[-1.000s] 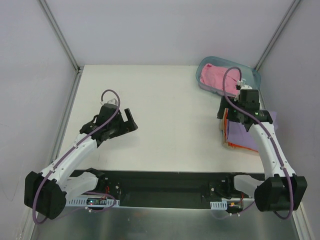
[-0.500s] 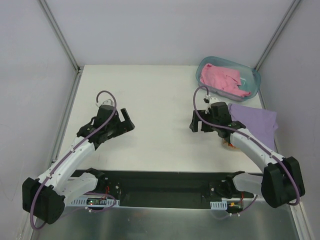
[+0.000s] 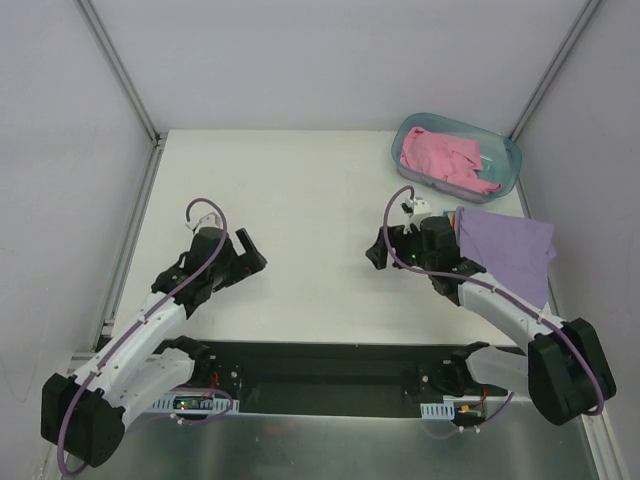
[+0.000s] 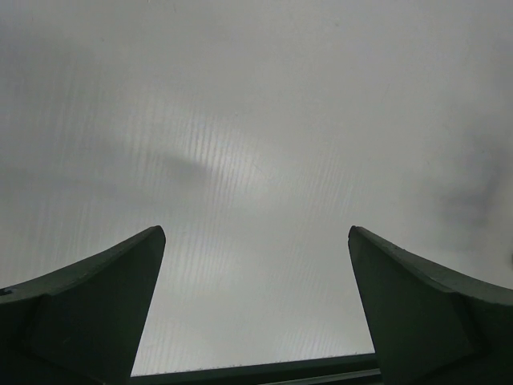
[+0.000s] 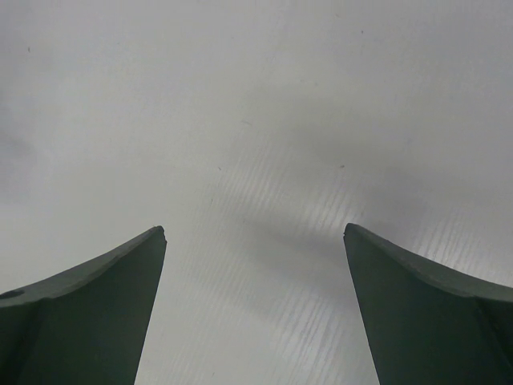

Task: Fold and stack the t-shirts
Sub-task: Put the neatly folded tshirt into the corner of the board with the right arm

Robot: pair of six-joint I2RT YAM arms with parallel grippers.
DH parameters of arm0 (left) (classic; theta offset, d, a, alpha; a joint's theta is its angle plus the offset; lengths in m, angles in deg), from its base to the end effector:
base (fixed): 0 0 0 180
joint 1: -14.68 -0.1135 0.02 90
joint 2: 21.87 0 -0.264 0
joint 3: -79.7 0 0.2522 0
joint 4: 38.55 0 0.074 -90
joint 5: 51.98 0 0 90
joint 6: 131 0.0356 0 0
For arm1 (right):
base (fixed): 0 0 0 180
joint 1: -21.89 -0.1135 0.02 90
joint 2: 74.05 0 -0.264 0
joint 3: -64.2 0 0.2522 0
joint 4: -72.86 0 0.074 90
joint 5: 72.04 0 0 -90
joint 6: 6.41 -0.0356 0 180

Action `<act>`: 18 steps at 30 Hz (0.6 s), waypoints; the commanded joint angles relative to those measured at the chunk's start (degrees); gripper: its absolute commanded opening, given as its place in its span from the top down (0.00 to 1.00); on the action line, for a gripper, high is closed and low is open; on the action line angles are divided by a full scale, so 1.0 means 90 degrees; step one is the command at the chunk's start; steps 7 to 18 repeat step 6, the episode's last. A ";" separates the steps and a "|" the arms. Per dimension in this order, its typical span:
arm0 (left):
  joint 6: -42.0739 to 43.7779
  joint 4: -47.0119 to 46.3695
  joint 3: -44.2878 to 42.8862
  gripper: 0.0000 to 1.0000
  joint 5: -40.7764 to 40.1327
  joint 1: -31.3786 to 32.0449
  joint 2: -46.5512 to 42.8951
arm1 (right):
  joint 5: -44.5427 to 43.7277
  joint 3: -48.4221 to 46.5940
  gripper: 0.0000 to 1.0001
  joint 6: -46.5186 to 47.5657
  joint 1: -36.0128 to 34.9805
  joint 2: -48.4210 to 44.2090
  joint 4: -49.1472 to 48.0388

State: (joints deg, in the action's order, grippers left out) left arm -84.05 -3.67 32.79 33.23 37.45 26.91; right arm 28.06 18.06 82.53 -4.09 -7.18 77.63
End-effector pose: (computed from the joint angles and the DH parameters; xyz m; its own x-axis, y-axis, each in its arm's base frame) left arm 0.1725 -0.0692 0.2383 -0.6243 -0.4757 -0.6196 -0.1399 0.8485 -0.5105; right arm 0.2225 0.1154 0.2201 -0.3976 -0.1735 -0.9010 -0.5663 0.8190 0.0922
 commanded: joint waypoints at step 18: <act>-0.0051 -0.0384 0.0031 0.01 -0.0151 -0.0088 -0.0331 | -0.0040 0.0356 0.03 0.0059 -0.0034 -0.0730 -0.0671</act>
